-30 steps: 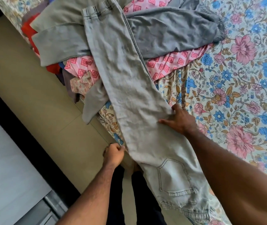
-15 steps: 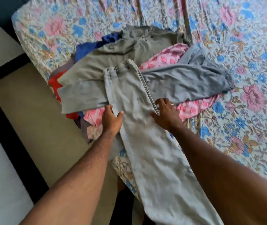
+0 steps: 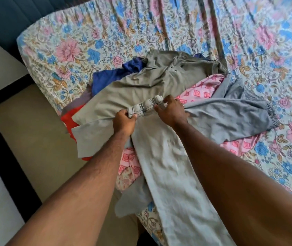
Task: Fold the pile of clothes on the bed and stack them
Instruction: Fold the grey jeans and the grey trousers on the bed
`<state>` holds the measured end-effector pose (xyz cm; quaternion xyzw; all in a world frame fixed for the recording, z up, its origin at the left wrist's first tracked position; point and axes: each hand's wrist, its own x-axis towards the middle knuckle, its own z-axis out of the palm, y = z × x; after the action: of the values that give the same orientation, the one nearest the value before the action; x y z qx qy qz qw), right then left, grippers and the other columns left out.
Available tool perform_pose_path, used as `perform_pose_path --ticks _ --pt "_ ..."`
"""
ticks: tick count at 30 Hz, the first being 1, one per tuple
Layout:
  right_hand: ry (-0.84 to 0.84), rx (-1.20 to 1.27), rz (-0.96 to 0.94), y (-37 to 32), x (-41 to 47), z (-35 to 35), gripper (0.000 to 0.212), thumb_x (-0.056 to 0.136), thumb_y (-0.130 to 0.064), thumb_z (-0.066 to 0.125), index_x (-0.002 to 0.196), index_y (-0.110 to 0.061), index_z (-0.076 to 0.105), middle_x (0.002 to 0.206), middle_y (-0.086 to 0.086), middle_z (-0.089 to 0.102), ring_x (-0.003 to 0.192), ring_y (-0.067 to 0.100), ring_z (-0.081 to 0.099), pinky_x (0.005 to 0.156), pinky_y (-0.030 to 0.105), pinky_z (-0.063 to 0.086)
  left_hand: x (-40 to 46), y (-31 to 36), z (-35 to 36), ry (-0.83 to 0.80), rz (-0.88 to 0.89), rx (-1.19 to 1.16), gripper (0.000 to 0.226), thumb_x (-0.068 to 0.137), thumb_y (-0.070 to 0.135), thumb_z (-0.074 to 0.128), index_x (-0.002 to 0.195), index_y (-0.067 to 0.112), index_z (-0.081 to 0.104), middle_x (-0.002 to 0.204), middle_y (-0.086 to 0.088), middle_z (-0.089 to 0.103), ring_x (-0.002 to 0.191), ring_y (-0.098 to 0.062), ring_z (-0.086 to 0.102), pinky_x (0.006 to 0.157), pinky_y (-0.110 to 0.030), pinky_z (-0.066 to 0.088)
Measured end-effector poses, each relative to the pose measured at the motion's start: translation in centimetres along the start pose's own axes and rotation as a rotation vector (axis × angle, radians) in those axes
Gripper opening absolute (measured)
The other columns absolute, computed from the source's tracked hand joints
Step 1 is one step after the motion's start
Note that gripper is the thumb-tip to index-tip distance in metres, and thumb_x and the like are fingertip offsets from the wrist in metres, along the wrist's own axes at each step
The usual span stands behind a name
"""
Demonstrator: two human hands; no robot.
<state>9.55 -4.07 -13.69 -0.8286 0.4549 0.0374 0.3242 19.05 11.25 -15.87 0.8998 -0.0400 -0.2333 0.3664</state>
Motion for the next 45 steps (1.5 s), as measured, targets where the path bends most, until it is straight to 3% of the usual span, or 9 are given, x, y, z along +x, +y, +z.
perform_pose_path --ticks 5,13,17,23,28,33,37,42,45 --pt "-0.102 0.025 0.101 0.3 2.8 0.1 0.062 0.084 -0.052 0.074 0.125 -0.009 0.057 0.124 0.015 0.065 0.119 0.035 0.060 0.100 0.045 0.049 1.9 -0.3 0.8 -0.118 -0.122 -0.055 0.039 0.076 0.028 0.086 0.108 0.009 0.076 0.104 -0.009 0.077 0.092 -0.022 0.073 0.084 -0.035 0.059" --pt "-0.182 0.092 0.037 -2.1 6.6 -3.2 0.029 0.092 -0.029 0.070 0.116 -0.013 0.065 0.100 0.017 0.070 0.078 0.028 0.067 0.033 0.019 0.041 4.3 3.4 -1.0 -0.143 0.019 -0.093 0.041 0.075 0.018 0.088 0.112 0.011 0.073 0.104 -0.003 0.075 0.088 -0.015 0.067 0.071 -0.023 0.048" --pt "-0.045 0.353 0.019 -4.4 8.0 -4.9 0.016 0.093 -0.016 0.061 0.109 -0.017 0.059 0.098 0.018 0.069 0.071 0.039 0.073 0.053 0.054 0.061 6.5 8.5 -2.9 -0.091 0.154 -0.079 0.043 0.078 0.019 0.086 0.116 0.008 0.069 0.109 -0.003 0.072 0.093 -0.016 0.066 0.080 -0.027 0.052" --pt "0.060 0.655 -0.105 -5.8 7.9 -9.4 0.014 0.079 -0.011 0.064 0.089 -0.021 0.060 0.086 0.017 0.071 0.064 0.034 0.068 0.058 0.066 0.057 6.6 13.8 -5.6 -0.037 0.268 -0.155 0.046 0.077 0.014 0.086 0.116 0.005 0.064 0.109 -0.005 0.070 0.096 -0.016 0.064 0.072 -0.018 0.052" --pt "0.024 0.676 -0.107 -1.6 2.1 -10.9 0.032 0.058 -0.007 0.076 0.090 -0.011 0.071 0.088 0.020 0.074 0.078 0.033 0.072 0.071 0.061 0.061 0.7 11.2 -3.9 -0.105 0.264 -0.205 0.046 0.074 0.004 0.087 0.113 0.006 0.064 0.106 -0.003 0.069 0.093 -0.016 0.063 0.067 -0.013 0.045" --pt "-0.004 0.739 -0.158 5.2 -6.5 -9.7 0.033 0.069 0.017 0.074 0.090 -0.006 0.063 0.076 0.007 0.061 0.068 0.014 0.056 0.058 0.028 0.049 -8.4 5.3 -1.0 0.002 0.384 -0.124 0.035 0.068 0.000 0.076 0.090 0.023 0.062 0.106 -0.018 0.061 0.085 -0.022 0.057 0.067 -0.014 0.043" --pt "-0.070 0.941 -0.081 11.8 -14.1 -7.2 0.043 0.076 0.027 0.063 0.088 -0.014 0.061 0.078 0.009 0.058 0.067 0.016 0.054 0.053 0.020 0.047 -18.0 0.7 1.5 -0.024 0.051 -0.520 0.041 0.076 0.005 0.069 0.086 0.044 0.063 0.119 -0.015 0.059 0.095 -0.030 0.065 0.065 -0.037 0.060" --pt "-0.209 0.977 -0.032 20.7 -26.4 -5.2 0.040 0.076 0.029 0.062 0.084 -0.010 0.062 0.068 0.002 0.062 0.064 0.013 0.059 0.059 0.023 0.052 -34.0 -4.9 3.9 -0.305 -0.391 -1.210 0.024 0.099 0.014 0.043 0.098 0.015 0.067 0.088 -0.014 0.072 0.081 -0.032 0.067 0.079 -0.048 0.060" --pt "-0.358 0.924 0.007 26.3 -34.0 -6.0 0.036 0.073 0.029 0.057 0.082 -0.006 0.063 0.070 0.006 0.063 0.065 0.016 0.061 0.058 0.025 0.053 -41.5 -9.9 6.1 -0.265 -0.519 -1.262 0.030 0.095 0.029 0.041 0.079 0.014 0.062 0.079 -0.014 0.070 0.075 -0.034 0.067 0.073 -0.046 0.058"
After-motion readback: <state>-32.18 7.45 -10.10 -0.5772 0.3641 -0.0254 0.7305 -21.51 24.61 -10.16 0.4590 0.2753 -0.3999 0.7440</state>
